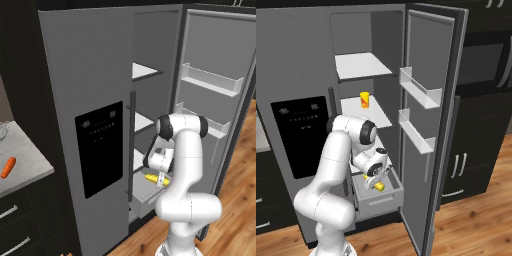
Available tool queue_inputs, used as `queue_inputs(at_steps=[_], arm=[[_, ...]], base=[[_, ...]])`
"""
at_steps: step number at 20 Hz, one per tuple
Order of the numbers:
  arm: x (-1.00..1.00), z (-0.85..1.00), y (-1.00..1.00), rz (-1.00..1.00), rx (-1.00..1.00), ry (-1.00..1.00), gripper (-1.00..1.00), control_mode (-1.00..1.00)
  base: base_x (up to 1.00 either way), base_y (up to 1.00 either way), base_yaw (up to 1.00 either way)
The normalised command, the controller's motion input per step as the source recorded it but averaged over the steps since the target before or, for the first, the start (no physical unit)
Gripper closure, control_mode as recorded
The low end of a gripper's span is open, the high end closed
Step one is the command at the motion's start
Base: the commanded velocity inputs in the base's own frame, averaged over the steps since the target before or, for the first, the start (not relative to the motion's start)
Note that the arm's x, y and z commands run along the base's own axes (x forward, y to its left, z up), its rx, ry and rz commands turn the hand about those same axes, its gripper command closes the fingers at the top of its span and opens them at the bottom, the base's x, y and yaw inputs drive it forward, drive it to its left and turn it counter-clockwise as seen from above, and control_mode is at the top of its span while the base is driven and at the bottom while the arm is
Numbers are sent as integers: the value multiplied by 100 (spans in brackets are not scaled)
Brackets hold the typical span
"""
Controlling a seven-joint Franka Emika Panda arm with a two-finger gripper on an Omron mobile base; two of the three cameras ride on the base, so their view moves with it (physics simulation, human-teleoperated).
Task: Place the carrot and corn inside the fridge drawer. Close the drawer after placing the vegetables.
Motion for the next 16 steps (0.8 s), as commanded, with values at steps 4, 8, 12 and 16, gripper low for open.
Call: queue_inputs(at_steps=[4, 8, 12, 16], arm=[[71, -16, 0, 0, 3, 4, 100, -100], [44, -56, 0, 0, 1, 0, 100, -100], [18, -90, 0, 2, 1, 0, 100, -100], [8, -82, -5, 2, 6, 0, 100, -100]], base=[[0, 0, 0], [0, 0, 0], [0, 0, 0], [0, 0, 0]])
